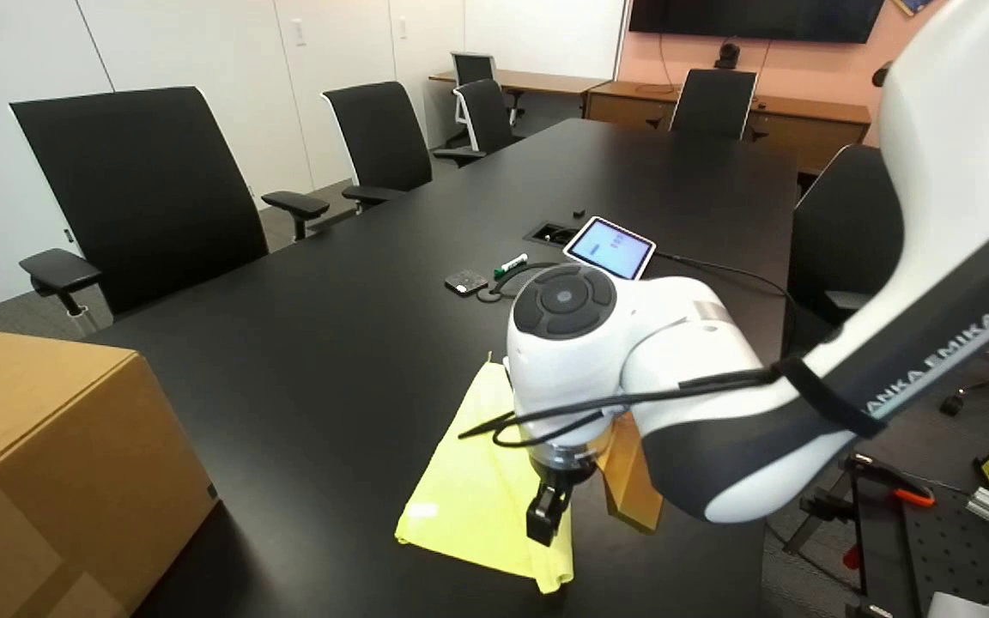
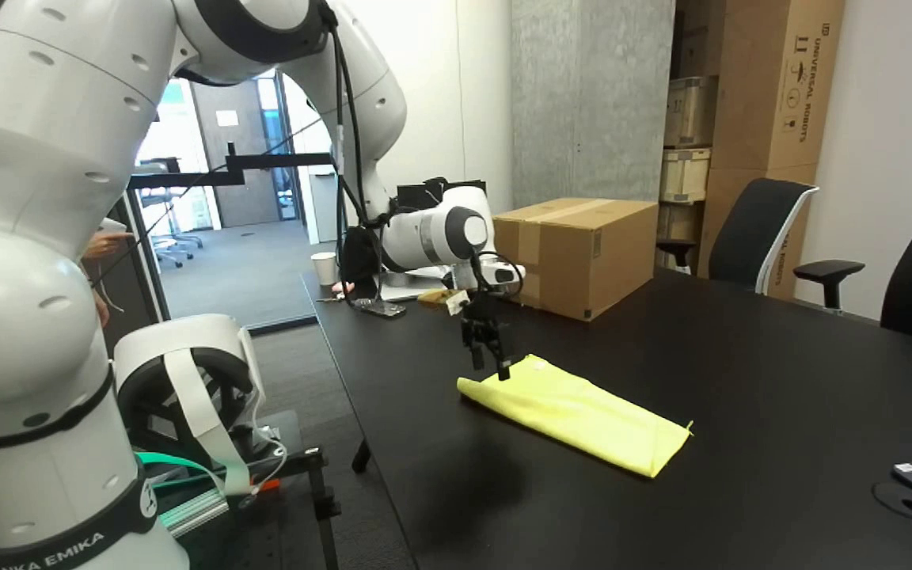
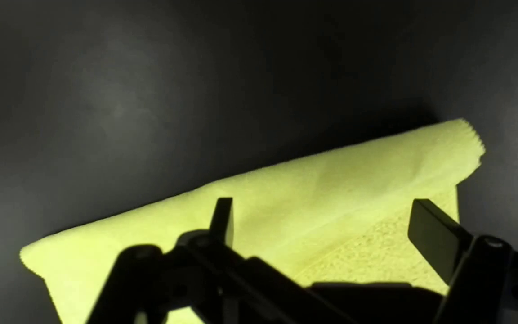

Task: Fold the yellow cloth

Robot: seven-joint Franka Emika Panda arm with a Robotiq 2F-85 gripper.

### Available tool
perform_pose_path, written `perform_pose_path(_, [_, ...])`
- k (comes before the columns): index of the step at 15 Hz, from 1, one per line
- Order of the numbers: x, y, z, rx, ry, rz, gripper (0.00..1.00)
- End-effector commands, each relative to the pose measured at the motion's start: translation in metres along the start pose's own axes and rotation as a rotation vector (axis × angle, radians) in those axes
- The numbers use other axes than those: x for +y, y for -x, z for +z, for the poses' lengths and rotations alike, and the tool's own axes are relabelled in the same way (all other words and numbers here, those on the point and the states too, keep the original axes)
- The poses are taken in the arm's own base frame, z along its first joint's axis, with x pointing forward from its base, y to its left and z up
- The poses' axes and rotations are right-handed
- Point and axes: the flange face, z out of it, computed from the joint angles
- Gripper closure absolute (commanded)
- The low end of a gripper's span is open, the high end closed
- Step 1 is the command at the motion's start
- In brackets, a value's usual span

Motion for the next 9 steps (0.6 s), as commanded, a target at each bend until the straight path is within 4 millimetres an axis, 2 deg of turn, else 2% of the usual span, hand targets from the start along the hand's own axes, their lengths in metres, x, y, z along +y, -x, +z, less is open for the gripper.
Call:
perform_pose_path(1, [-0.033,0.026,-0.012,0.007,0.032,-0.061,0.00])
perform_pose_path(5, [-0.066,0.042,-0.014,0.000,0.038,-0.098,0.00])
perform_pose_path(9, [-0.081,0.050,-0.013,-0.005,0.049,-0.116,0.00])
